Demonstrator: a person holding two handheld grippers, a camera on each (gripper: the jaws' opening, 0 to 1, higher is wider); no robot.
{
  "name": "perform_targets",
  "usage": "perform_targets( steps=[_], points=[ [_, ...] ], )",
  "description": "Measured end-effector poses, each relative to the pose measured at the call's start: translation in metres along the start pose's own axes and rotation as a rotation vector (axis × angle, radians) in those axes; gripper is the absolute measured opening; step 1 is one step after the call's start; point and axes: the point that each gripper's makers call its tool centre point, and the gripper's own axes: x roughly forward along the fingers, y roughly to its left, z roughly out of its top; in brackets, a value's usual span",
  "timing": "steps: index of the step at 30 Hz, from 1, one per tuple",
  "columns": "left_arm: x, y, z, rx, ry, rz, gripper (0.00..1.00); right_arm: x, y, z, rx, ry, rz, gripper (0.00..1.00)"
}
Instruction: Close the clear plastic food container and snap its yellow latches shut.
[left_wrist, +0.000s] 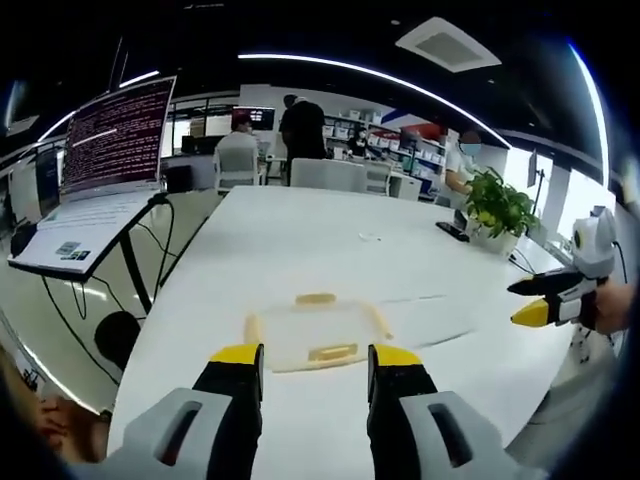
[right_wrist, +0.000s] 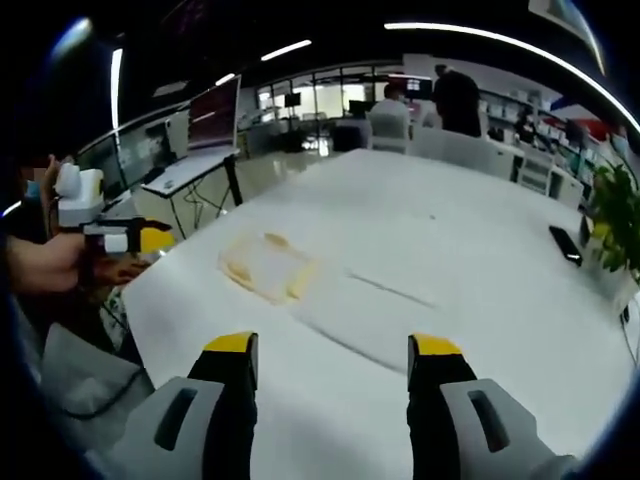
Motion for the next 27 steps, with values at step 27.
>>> perform_targets(
  steps=[27],
  points=[
    [0.054, 0.016, 0.006, 0.083, 0.025, -0.086, 0.35, 0.066, 0.011, 0.048, -0.115, -0.014, 0.096, 0.56]
  ],
)
